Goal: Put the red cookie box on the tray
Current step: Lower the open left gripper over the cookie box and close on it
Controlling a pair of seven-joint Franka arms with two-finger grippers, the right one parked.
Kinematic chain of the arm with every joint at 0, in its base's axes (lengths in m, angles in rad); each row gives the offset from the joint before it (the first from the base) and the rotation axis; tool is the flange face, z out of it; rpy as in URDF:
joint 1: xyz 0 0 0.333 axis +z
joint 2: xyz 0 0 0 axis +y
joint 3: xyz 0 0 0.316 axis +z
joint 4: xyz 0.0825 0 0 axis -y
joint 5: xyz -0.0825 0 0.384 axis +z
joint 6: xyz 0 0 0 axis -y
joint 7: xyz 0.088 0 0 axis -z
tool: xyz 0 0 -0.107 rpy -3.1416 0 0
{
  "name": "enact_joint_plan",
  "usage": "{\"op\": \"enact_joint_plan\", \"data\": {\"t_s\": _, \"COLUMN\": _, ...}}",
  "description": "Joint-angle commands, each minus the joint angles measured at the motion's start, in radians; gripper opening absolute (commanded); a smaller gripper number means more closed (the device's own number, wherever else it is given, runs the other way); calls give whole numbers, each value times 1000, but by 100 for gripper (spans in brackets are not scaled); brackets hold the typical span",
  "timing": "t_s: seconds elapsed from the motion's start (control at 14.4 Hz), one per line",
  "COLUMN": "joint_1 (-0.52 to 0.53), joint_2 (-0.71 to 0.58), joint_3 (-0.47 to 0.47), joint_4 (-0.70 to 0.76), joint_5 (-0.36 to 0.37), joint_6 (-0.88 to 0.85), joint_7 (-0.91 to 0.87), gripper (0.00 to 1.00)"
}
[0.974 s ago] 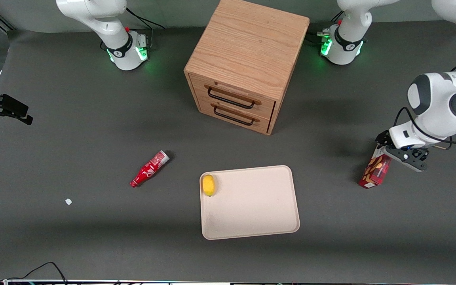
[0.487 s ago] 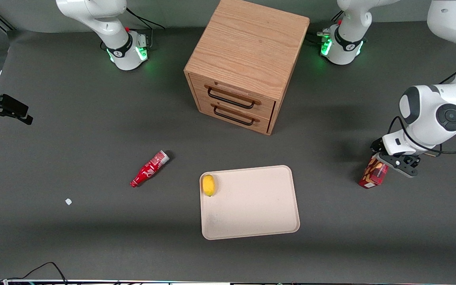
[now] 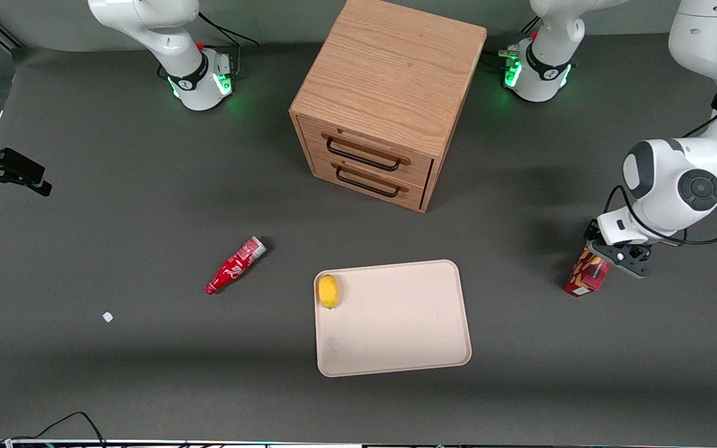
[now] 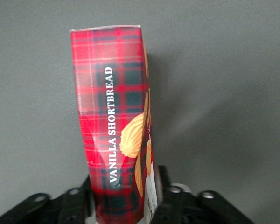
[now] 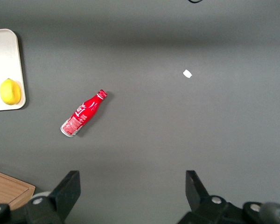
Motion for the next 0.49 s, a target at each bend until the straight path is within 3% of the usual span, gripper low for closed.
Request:
{"op": "enact_joint_plan", "data": {"t_s": 0.0, "joint_1": -12, "joint_2": 2, "joint_3": 10, "joint_4": -8, "joint_5": 4, "joint_6": 15, "joint_7": 2, "gripper": 13}}
{"op": "enact_joint_plan", "data": {"t_s": 0.07, "joint_1": -12, "joint_2": 2, "joint_3": 10, "joint_4": -6, "joint_5": 4, "joint_6": 10, "joint_7": 2, "gripper": 0}}
{"op": "enact_joint_plan", "data": {"t_s": 0.42, "joint_1": -11, "joint_2": -34, "joint_3": 10, "joint_4": 15, "joint_5": -5, "joint_6": -20, "joint_7": -18, "gripper": 0}}
